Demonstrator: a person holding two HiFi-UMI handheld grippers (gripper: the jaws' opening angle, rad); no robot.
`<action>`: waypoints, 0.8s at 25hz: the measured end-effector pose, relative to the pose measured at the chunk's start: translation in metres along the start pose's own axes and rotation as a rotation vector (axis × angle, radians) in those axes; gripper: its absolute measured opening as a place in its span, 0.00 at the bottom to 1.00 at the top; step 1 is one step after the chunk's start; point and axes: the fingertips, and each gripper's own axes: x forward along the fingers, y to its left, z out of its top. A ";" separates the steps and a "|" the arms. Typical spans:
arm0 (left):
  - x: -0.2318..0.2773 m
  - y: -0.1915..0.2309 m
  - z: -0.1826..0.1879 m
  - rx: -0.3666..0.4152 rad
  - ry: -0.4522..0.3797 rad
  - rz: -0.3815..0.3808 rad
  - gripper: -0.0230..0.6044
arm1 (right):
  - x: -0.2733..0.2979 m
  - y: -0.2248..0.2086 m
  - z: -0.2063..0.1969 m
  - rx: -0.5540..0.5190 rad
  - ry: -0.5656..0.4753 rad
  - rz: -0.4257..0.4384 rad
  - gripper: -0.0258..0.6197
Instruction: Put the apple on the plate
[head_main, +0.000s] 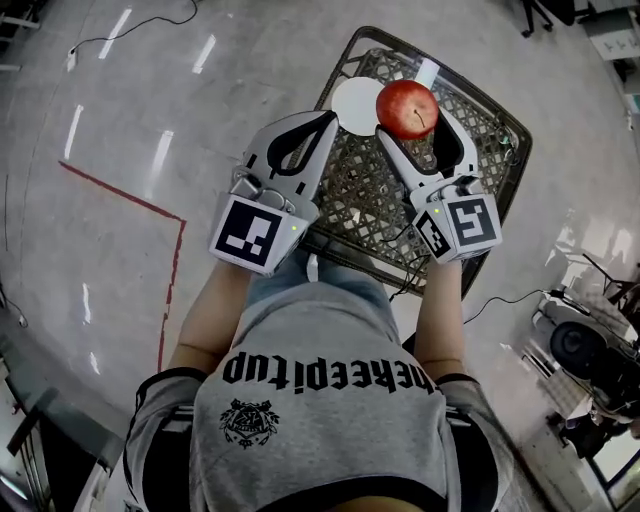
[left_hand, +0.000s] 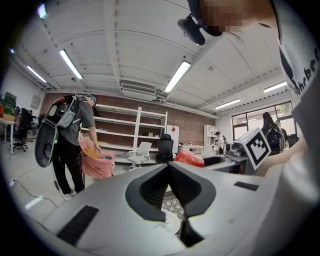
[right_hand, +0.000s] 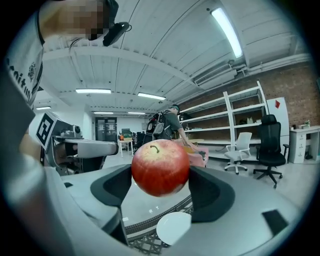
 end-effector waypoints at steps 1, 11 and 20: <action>0.002 -0.001 -0.003 -0.003 0.003 0.006 0.08 | 0.002 -0.004 -0.005 0.002 0.003 0.003 0.59; 0.015 -0.003 -0.030 -0.023 0.047 0.054 0.08 | 0.025 -0.028 -0.047 0.038 0.050 0.052 0.59; 0.020 0.001 -0.042 -0.028 0.074 0.093 0.08 | 0.043 -0.039 -0.074 0.051 0.091 0.079 0.59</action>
